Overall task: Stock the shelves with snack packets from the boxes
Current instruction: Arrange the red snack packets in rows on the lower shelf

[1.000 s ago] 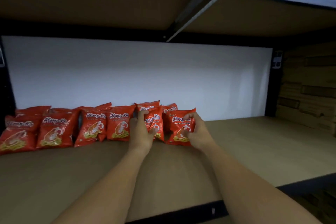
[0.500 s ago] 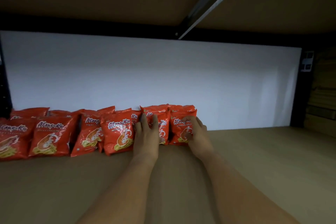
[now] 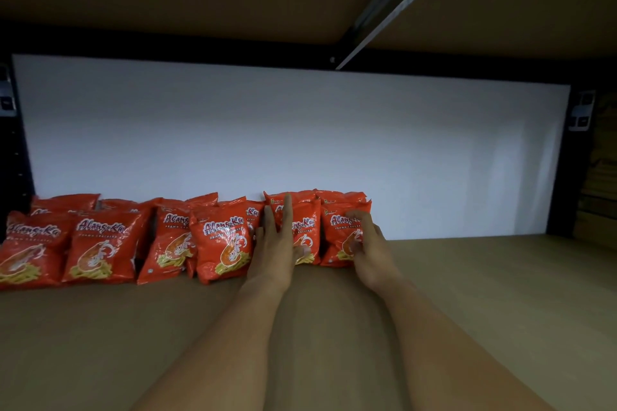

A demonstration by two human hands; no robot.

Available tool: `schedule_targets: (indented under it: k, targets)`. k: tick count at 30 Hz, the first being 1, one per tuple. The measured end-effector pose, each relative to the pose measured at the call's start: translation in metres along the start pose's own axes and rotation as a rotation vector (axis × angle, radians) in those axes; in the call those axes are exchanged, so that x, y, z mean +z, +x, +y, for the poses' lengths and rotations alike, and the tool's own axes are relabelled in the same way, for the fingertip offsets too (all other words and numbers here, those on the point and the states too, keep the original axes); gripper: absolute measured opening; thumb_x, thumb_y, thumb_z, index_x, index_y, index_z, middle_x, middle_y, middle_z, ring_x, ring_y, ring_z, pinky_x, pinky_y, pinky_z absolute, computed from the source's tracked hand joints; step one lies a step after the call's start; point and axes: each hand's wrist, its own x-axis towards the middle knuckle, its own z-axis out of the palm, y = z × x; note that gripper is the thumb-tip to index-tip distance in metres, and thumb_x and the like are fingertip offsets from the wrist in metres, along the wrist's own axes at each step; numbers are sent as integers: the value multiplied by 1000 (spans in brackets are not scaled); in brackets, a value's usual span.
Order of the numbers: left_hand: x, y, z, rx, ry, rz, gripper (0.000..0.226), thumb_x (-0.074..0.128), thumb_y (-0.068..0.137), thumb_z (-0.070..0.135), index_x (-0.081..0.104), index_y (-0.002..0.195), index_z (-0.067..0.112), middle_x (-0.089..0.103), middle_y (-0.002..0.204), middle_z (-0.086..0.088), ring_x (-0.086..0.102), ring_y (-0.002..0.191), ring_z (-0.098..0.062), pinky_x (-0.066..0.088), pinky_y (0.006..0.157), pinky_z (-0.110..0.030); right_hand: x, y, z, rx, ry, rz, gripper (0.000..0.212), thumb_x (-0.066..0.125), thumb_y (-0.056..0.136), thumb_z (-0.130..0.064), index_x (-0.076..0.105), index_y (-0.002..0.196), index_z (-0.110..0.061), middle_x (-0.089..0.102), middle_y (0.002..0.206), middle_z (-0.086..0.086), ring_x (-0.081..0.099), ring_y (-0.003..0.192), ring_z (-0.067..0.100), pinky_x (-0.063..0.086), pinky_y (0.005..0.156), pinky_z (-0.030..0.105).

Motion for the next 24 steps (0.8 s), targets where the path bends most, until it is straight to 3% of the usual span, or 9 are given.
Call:
schedule_targets:
  k: [3,7,12,15,18,24]
  targets:
    - [2,-1,-2,24,-139,94,88,52,99,41,-14,157,34,5,166,-13,13,151,-38,19,120,-49,-1,-1,1,7,19,30,58,41,95,3,38,135,-39,43,139,9,46,125,26,44,100,37]
    - [2,2,-1,12,-282,218,70,55,101,29,15,158,18,34,157,-12,35,144,-30,33,116,-42,-1,-1,2,17,41,7,57,39,97,3,37,137,-38,41,139,9,46,125,24,43,101,36]
    - [2,8,-6,-19,-295,242,61,62,97,29,36,150,14,45,149,-9,42,138,-28,39,112,-43,-1,-1,2,17,43,-16,57,40,99,1,35,137,-40,38,143,9,44,129,25,44,104,39]
    - [3,11,-5,-23,-237,262,51,59,99,30,42,144,12,50,141,-10,48,130,-29,43,101,-39,-2,-1,1,26,34,-33,57,40,99,1,34,138,-39,35,145,10,43,130,26,45,104,40]
    - [6,12,-3,0,-222,267,44,55,101,23,42,142,14,49,135,-12,52,123,-28,42,91,-31,-1,-2,0,33,34,-35,56,42,99,0,34,139,-39,34,145,9,43,131,27,45,104,40]
    - [6,12,-4,8,-251,273,46,54,102,23,39,145,16,48,135,-11,50,123,-25,38,89,-26,-1,-2,-1,28,8,-38,56,41,100,-3,32,139,-42,33,147,9,40,134,27,44,108,45]
